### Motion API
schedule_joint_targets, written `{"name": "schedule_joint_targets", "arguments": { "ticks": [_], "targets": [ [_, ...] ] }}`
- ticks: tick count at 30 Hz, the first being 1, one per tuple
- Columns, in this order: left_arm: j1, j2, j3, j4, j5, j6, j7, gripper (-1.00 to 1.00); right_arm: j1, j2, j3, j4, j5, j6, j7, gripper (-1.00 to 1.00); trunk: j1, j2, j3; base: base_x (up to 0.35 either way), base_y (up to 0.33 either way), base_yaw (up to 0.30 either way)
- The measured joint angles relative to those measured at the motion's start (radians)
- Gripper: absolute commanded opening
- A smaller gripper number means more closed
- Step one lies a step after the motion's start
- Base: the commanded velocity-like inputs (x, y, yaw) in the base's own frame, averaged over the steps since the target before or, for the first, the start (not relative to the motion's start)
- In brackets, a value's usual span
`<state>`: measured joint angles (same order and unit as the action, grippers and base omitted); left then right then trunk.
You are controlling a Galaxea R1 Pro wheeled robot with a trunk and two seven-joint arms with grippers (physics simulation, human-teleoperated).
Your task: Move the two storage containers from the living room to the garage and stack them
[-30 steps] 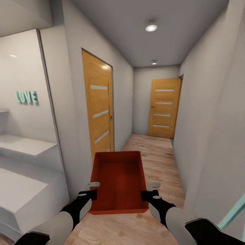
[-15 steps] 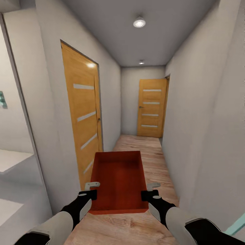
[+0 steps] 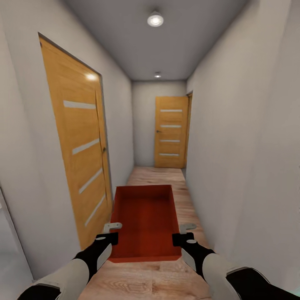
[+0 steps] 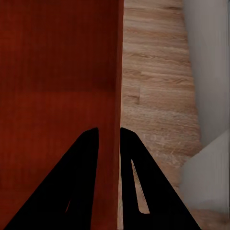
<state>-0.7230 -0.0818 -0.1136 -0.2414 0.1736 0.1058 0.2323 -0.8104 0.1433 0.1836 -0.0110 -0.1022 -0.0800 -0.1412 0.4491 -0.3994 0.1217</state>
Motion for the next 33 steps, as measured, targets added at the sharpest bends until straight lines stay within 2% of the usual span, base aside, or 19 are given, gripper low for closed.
{"name": "schedule_joint_targets", "arguments": {
  "ticks": [7,29,33],
  "targets": [
    [0.0,-0.022,-0.002,0.0,0.0,0.0,0.033,-1.0,0.0,-0.022,-0.004,0.0,0.002,0.0,0.031,-1.0,0.0,0.0,0.0,0.323,0.098,-0.036],
    [0.0,-0.004,0.0,0.0,0.0,0.0,0.007,-1.0,0.0,-0.004,-0.001,0.0,0.0,0.0,0.005,-1.0,0.0,0.0,0.0,0.323,0.096,-0.001],
    [0.0,0.001,0.0,0.0,0.001,0.0,-0.001,-1.0,0.0,0.0,0.0,0.0,0.001,0.001,-0.001,-1.0,0.0,0.0,0.0,0.323,0.089,-0.141]
  ]
}}
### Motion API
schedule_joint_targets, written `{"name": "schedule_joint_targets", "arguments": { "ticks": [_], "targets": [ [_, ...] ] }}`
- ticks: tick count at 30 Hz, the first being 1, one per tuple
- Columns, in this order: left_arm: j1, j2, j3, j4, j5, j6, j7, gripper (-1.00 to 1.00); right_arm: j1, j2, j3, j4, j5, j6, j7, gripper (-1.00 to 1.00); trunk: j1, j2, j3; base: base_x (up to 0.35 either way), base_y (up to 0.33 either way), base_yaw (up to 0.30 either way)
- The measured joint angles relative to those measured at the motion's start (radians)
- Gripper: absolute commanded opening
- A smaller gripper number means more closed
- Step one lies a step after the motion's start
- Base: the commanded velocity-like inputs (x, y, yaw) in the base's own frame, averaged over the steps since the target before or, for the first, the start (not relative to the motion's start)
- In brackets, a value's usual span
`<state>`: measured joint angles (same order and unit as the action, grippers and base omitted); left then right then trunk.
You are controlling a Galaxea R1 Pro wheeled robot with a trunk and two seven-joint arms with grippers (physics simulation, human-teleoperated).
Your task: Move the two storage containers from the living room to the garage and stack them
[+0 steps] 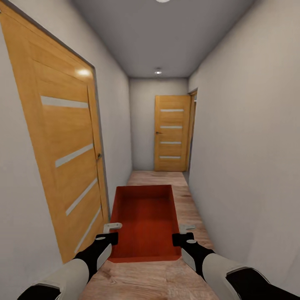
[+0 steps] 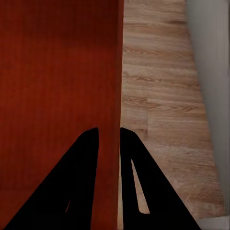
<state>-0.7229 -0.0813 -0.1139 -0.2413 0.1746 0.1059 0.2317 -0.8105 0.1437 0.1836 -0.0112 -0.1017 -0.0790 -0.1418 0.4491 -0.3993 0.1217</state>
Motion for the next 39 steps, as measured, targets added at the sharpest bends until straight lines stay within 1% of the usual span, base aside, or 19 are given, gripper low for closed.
{"name": "schedule_joint_targets", "arguments": {
  "ticks": [7,13,15,18,21,25,39],
  "targets": [
    [0.0,0.0,0.0,0.0,0.0,0.0,0.001,-1.0,0.0,0.0,0.0,0.0,0.0,0.0,0.0,-1.0,0.0,0.0,0.0,0.323,0.089,-0.213],
    [0.0,-0.019,-0.002,0.0,0.0,0.0,0.029,-1.0,0.0,-0.019,-0.003,0.0,0.001,-0.001,0.027,-1.0,0.0,0.0,0.0,0.323,0.089,-0.035],
    [0.0,-0.022,-0.002,0.0,0.0,-0.001,0.033,-1.0,0.0,-0.022,-0.004,0.0,0.002,-0.002,0.032,-1.0,0.0,0.0,0.0,0.323,0.085,-0.003],
    [0.0,-0.021,-0.002,0.001,0.001,-0.001,0.031,-1.0,0.0,-0.02,-0.003,0.0,0.002,-0.001,0.029,-1.0,0.0,0.0,0.0,0.323,0.045,-0.001],
    [0.0,-0.01,-0.002,0.002,0.005,-0.001,0.016,-1.0,0.0,-0.01,-0.001,-0.001,0.002,0.003,0.013,-1.0,0.0,0.0,0.0,0.323,0.004,0.0],
    [0.0,0.0,0.001,0.001,0.0,-0.001,0.0,-1.0,0.0,0.0,0.001,0.0,0.0,0.0,0.0,-1.0,0.0,0.0,0.0,0.323,0.001,0.0],
    [0.0,-0.007,0.001,0.001,-0.003,-0.004,0.01,-1.0,0.0,-0.007,0.0,0.001,-0.001,-0.005,0.009,-1.0,0.0,0.0,0.0,0.323,0.0,0.0]
  ]
}}
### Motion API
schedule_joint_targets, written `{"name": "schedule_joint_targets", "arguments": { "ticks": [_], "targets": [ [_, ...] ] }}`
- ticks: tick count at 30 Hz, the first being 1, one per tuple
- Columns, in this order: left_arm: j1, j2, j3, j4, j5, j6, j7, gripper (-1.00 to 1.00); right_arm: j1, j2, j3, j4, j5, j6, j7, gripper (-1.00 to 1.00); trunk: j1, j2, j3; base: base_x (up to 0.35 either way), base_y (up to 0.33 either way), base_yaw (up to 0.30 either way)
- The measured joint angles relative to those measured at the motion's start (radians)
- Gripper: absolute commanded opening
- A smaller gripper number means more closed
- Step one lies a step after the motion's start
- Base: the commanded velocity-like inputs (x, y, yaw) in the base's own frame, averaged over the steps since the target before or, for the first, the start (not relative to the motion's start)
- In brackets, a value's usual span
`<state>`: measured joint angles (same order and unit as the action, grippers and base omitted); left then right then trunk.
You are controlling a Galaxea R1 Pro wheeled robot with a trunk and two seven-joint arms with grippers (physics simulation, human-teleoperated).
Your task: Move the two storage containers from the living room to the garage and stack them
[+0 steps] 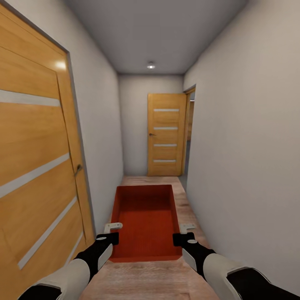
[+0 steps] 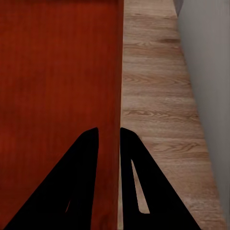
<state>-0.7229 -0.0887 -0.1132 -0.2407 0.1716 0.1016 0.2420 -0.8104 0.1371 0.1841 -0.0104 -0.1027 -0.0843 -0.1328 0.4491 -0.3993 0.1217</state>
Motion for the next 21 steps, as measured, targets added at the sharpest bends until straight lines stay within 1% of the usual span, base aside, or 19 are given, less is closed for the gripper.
{"name": "schedule_joint_targets", "arguments": {
  "ticks": [12,21],
  "targets": [
    [0.0,-0.014,-0.001,0.0,-0.001,0.001,0.02,-1.0,0.0,-0.014,-0.003,0.0,0.001,0.001,0.02,-1.0,0.0,0.0,0.0,0.323,0.0,0.0],
    [0.0,-0.013,-0.002,0.001,0.004,0.003,0.019,-1.0,0.0,-0.013,-0.003,-0.001,0.003,0.006,0.018,-1.0,0.0,0.0,0.0,0.323,0.0,0.0]
  ]
}}
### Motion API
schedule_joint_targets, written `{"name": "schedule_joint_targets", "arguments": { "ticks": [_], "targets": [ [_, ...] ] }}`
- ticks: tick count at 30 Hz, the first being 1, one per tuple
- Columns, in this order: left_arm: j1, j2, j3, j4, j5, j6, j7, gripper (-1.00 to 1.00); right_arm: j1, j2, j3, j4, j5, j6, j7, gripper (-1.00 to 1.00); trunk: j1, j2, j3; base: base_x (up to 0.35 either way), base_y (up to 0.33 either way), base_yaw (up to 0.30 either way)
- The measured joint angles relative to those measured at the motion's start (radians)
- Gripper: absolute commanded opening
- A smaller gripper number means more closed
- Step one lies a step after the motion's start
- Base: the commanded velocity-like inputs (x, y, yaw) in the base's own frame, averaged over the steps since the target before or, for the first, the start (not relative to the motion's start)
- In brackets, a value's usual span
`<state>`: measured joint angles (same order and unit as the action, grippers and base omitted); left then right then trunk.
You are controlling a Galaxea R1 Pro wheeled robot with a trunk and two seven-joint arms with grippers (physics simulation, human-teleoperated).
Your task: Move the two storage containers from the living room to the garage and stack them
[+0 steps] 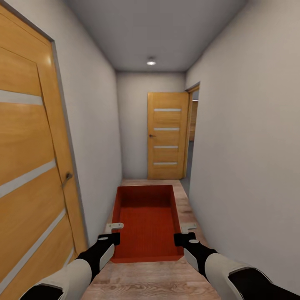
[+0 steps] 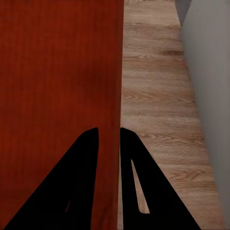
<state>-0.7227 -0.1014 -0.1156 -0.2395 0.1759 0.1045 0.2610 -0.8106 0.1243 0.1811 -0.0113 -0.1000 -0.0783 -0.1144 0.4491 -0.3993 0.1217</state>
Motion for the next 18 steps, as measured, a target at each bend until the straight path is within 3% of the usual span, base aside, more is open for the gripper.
{"name": "schedule_joint_targets", "arguments": {
  "ticks": [18],
  "targets": [
    [0.0,0.006,0.002,-0.001,-0.004,0.001,-0.009,-1.0,0.0,0.006,0.001,0.0,-0.001,0.0,-0.009,-1.0,0.0,0.0,0.0,0.323,0.0,0.0]
  ]
}}
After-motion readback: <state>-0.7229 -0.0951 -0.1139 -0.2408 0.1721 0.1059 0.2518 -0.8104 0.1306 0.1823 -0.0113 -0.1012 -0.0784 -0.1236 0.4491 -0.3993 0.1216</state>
